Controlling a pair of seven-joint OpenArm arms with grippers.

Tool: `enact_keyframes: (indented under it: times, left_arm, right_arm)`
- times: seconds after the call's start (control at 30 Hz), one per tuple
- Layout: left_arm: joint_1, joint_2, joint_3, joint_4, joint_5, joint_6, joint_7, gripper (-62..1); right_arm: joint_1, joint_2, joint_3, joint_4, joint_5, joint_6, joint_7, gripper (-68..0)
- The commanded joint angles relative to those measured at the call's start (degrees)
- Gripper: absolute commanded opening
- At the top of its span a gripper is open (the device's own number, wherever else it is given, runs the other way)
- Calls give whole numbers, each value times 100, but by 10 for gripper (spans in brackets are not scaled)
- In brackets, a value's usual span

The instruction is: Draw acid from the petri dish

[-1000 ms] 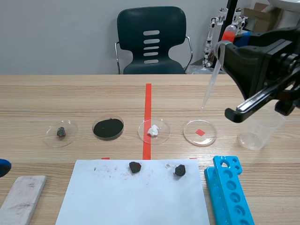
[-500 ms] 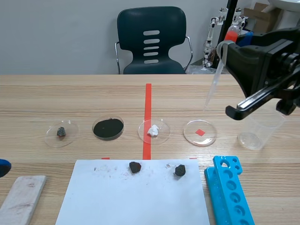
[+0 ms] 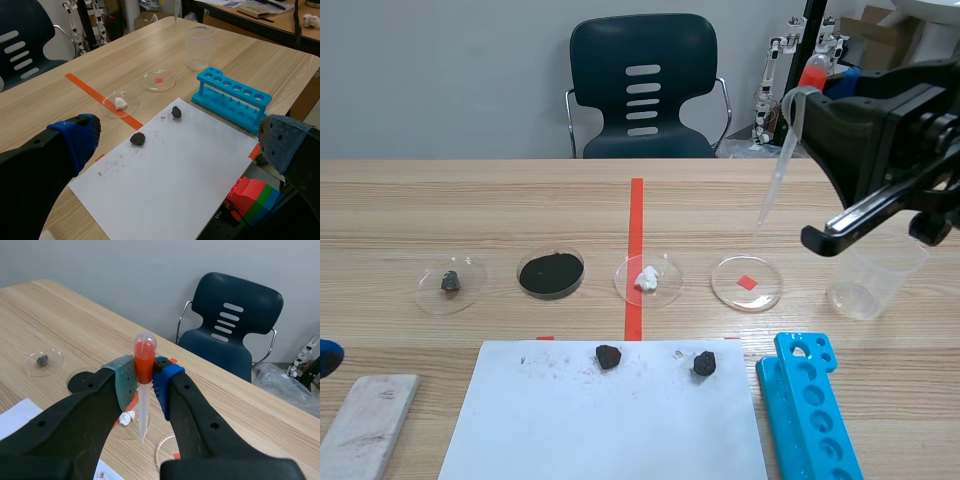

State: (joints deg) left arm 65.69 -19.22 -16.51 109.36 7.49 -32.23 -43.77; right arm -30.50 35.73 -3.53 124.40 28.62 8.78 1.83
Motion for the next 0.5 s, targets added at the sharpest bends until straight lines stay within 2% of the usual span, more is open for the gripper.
enact_keyframes:
  times: [0.0,0.47]
  left_arm:
    - [-17,0,42,76,-79,-31,-101,14]
    - [-17,0,42,76,-79,-31,-101,14]
  right_arm:
    - [66,24,15,-4,55,-24,105,-582]
    - [66,24,15,-4,55,-24,105,-581]
